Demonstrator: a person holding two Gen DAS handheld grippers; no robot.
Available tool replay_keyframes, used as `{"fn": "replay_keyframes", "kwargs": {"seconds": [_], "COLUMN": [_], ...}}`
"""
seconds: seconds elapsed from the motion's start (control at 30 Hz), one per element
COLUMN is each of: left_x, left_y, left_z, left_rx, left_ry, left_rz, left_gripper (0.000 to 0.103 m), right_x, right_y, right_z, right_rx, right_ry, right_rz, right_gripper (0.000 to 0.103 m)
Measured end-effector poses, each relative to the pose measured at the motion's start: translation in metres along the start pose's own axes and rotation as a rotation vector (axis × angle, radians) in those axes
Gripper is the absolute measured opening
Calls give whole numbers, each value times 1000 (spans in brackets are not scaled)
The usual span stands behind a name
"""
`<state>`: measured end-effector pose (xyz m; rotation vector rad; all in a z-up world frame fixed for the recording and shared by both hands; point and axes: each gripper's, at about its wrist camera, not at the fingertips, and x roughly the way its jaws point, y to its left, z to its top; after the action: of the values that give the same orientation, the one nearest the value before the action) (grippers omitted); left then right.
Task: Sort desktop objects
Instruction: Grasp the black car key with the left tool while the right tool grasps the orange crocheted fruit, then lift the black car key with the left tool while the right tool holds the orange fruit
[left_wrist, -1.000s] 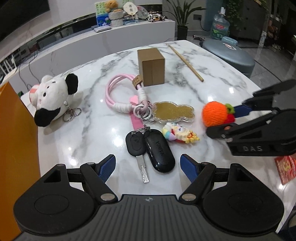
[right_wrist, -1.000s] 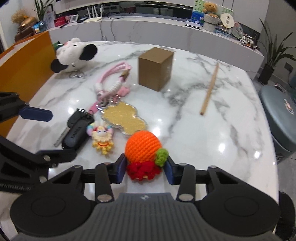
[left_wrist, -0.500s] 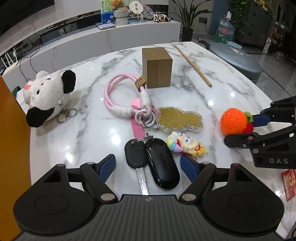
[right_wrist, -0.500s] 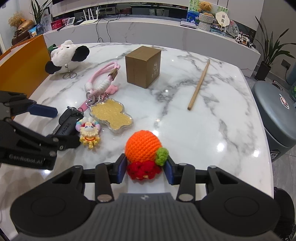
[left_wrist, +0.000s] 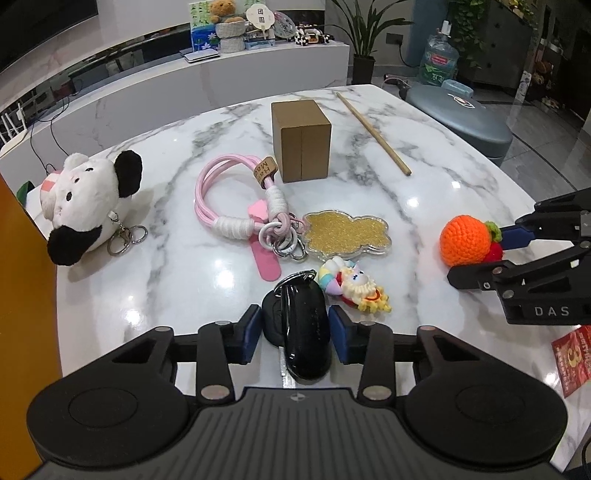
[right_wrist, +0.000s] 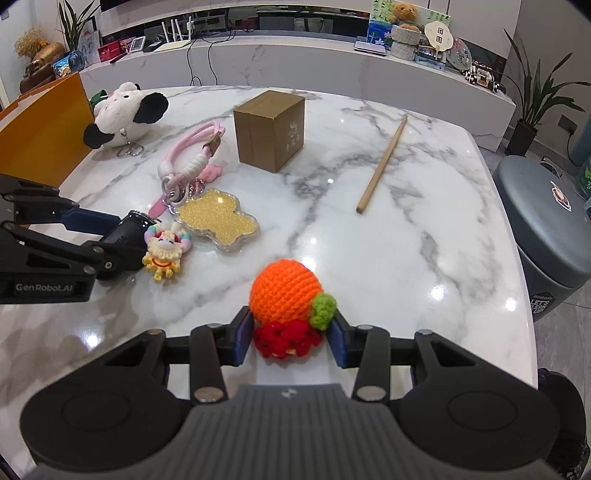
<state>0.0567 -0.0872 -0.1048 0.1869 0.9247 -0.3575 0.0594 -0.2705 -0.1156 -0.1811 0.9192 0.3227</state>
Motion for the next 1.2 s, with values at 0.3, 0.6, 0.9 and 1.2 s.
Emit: {"fn": "replay_keyframes", "kwargs": {"seconds": [0.3, 0.6, 0.9, 1.2], "left_x": [-10, -28, -46, -70], "left_y": [-3, 4, 10, 15], "left_z": [-2, 2, 5, 9], "left_rx": [12, -4, -14, -29], "left_ry": [8, -31, -68, -118], "left_rz": [-41, -47, -51, -67], "left_gripper": [35, 34, 34, 34], "right_x": [-3, -8, -14, -22], "right_y": [3, 7, 11, 20], "right_z": [3, 6, 11, 17], "right_rx": [8, 10, 7, 1], "right_ry": [-5, -17, -34, -55], "right_rz": [7, 3, 4, 6], "right_gripper": [45, 45, 45, 44]}}
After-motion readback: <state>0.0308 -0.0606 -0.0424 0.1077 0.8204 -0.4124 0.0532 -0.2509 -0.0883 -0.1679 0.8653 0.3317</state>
